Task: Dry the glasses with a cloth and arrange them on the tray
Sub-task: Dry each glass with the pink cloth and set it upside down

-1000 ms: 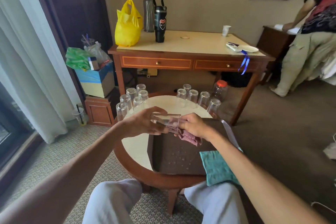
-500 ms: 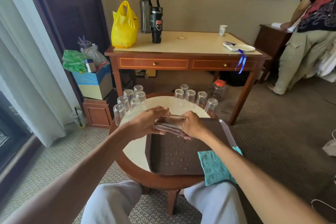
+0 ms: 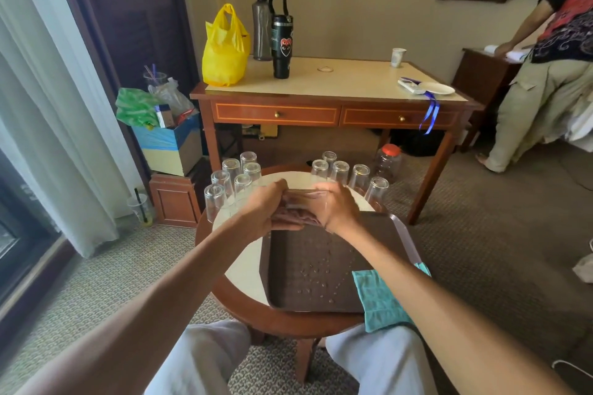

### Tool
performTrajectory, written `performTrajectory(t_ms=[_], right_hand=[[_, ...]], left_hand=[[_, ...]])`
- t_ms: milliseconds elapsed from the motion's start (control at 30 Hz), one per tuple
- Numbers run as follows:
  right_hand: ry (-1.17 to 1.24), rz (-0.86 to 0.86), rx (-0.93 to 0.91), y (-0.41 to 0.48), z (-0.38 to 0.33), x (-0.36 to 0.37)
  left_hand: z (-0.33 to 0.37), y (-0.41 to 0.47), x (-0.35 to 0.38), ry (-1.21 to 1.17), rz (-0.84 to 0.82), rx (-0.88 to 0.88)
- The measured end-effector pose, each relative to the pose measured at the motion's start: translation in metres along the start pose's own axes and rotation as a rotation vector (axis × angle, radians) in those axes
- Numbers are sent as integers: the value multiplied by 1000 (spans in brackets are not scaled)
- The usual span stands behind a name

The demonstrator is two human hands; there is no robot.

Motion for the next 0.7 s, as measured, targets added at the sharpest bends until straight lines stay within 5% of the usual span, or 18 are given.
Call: performTrajectory(t_ms=[133, 200, 267, 333, 467, 600, 700], right_hand=[[660, -312, 603, -19, 11, 32], [836, -535, 722, -38, 2, 30], [811, -539, 728, -38, 3, 28], [495, -375, 566, -25, 9, 17], [-318, -4, -86, -8, -16, -24], [-492, 166, -515, -20, -56, -38], [-449, 177, -389, -23, -44, -40]], left_hand=[[15, -10, 4, 248, 163, 271], [16, -12, 6, 364, 220, 429], [14, -11, 6, 381, 213, 508], [10, -4, 5, 243, 91, 448], [-5, 7, 6, -118, -318, 57], [-14, 9, 5, -11, -277, -29], [-8, 6, 7, 92, -158, 26]])
Point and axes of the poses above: each hand's wrist, its own y-axis towards the middle knuckle, its own x-axis out of the palm, z = x × y, the point moved 5 cm from there along y, towards the middle knuckle, and after that the axes turned 10 degrees about -x, right-handed, at the moved point
